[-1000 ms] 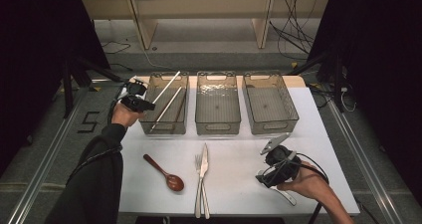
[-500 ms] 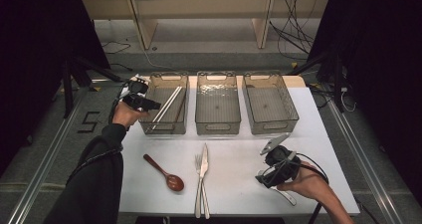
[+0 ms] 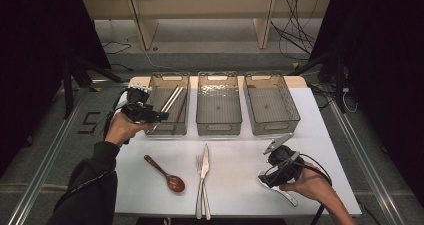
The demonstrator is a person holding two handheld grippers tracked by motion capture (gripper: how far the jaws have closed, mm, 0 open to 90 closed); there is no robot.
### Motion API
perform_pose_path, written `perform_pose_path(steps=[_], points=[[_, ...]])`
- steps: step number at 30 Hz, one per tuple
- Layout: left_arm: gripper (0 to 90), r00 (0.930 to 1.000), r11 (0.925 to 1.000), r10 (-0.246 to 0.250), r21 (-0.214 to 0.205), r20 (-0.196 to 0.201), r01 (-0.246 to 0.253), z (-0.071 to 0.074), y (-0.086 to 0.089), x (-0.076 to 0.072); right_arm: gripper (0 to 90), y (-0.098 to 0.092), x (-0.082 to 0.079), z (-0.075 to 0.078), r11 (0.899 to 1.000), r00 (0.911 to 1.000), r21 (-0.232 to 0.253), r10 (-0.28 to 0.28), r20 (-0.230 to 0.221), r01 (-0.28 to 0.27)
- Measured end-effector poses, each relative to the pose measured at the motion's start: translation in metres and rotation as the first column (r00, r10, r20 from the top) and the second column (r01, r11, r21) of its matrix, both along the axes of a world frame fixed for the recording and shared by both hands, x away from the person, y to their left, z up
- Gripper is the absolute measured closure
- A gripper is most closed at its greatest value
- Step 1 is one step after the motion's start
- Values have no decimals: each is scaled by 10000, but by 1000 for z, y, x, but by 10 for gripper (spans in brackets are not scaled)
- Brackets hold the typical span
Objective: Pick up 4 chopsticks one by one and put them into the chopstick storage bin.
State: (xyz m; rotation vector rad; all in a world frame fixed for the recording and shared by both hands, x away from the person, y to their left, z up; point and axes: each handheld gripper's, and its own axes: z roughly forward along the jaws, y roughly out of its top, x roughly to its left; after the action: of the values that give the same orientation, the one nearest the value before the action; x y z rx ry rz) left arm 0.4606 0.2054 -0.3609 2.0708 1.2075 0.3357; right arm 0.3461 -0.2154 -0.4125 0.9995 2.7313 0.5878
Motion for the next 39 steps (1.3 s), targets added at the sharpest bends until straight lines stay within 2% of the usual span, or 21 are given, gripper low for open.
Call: perform_pose_path(steps=[3,6,10,15,17,21,25,32,39], points=[[228,9996,9997,-247,-63,140,248,3,-2,-13,267,-2,0,-1,9999,9999,-17,-154,-42,154],[216,9984,9990,-439,86,348,436,1,-5,-25,265,-3,0,-2,9996,9995,-54,-287,-115,287],[198,9961,9961,-876,147,101,875,-10,-7,-41,265,-4,0,-2,9992,9991,-109,-388,-189,386],[181,9956,9956,-939,-60,62,939,-18,-5,-56,266,-4,0,-4,9990,9988,-170,-410,-264,406],[178,9951,9951,-989,-13,88,989,-19,-6,-61,266,-4,0,-4,9990,9987,-180,-411,-304,406],[172,9954,9954,-938,-173,202,941,-23,-9,-69,266,-4,0,-5,9988,9984,-243,-428,-363,420],[159,9928,9925,-1182,-284,202,1188,-28,-14,-78,266,-5,0,-6,9986,9982,-282,-452,-393,441],[153,9910,9907,-1289,-400,369,1304,-31,-15,-89,266,-8,1,-9,9978,9965,-390,-558,-628,534],[153,9885,9881,-1468,-404,356,1482,-33,-15,-98,266,-9,1,-12,9970,9950,-576,-571,-824,524]])
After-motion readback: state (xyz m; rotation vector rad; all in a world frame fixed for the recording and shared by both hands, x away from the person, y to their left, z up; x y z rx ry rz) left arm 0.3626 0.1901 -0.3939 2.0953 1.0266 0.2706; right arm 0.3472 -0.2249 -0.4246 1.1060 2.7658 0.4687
